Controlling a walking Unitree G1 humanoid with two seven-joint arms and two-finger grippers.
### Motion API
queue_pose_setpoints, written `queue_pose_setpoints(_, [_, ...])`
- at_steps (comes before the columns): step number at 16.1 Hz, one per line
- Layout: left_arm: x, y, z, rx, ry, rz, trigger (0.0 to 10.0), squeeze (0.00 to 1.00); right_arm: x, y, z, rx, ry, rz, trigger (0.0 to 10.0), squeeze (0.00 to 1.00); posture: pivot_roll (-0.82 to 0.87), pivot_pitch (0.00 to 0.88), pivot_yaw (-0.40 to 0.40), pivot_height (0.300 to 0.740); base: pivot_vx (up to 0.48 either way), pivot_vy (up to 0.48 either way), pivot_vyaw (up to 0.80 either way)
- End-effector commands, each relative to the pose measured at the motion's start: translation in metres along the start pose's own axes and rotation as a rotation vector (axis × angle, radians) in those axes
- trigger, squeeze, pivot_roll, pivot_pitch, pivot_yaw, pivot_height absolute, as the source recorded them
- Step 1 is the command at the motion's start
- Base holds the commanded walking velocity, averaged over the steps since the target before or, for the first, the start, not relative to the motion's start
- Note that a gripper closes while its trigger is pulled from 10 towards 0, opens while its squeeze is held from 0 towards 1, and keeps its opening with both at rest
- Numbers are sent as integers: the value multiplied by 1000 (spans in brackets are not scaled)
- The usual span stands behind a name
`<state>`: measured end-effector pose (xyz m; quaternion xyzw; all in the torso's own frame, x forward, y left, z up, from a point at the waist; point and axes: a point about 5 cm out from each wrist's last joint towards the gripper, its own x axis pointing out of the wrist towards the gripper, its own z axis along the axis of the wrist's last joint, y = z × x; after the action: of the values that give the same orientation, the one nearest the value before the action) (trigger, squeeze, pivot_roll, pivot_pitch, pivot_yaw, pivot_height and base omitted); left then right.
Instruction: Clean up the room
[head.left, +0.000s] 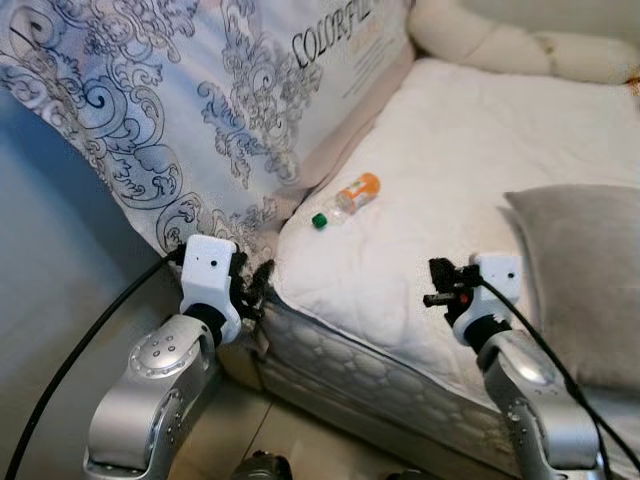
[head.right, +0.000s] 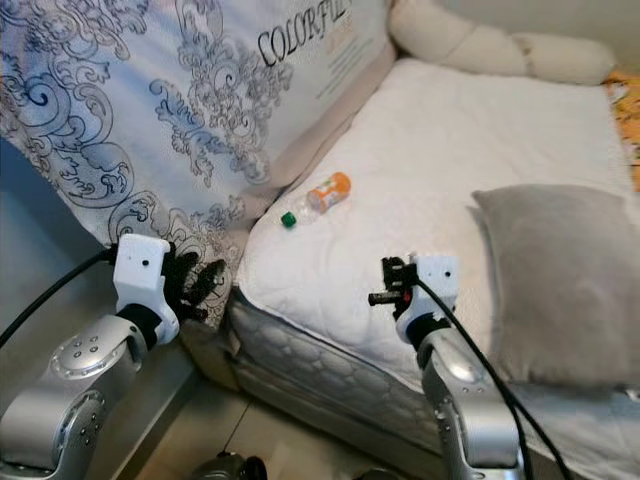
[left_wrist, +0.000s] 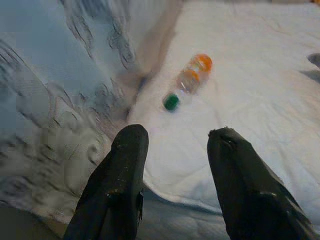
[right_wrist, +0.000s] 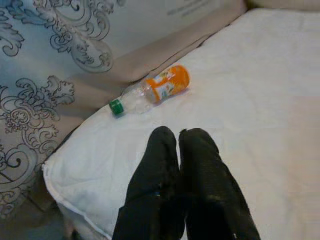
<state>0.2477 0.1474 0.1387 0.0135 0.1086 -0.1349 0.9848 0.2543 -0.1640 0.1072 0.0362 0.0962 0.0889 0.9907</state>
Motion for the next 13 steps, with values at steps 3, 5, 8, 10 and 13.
queue_pose_setpoints(3, [0,6,3,30,-12,15,10000,0,-2,-4,4,-49,25,-50,10000,0,24,0,33,740,0,0,0])
queue_pose_setpoints(5, [0,4,2,79,-27,15,10000,0,-7,-4,1,-7,27,-82,10000,1000,18,0,36,740,0,0,0])
queue_pose_setpoints(8, [0,-4,-2,11,-15,-17,10000,0,-13,0,2,34,14,-95,10000,1000,11,0,41,740,0,0,0])
queue_pose_setpoints(10, [2,-5,-3,49,-28,9,10000,0,-14,1,3,-39,-6,-126,10000,1000,6,0,45,740,0,0,0])
queue_pose_setpoints(13, [0,4,-7,39,-34,79,10000,0,-20,6,-4,-97,19,-118,10000,1000,6,0,38,740,0,0,0])
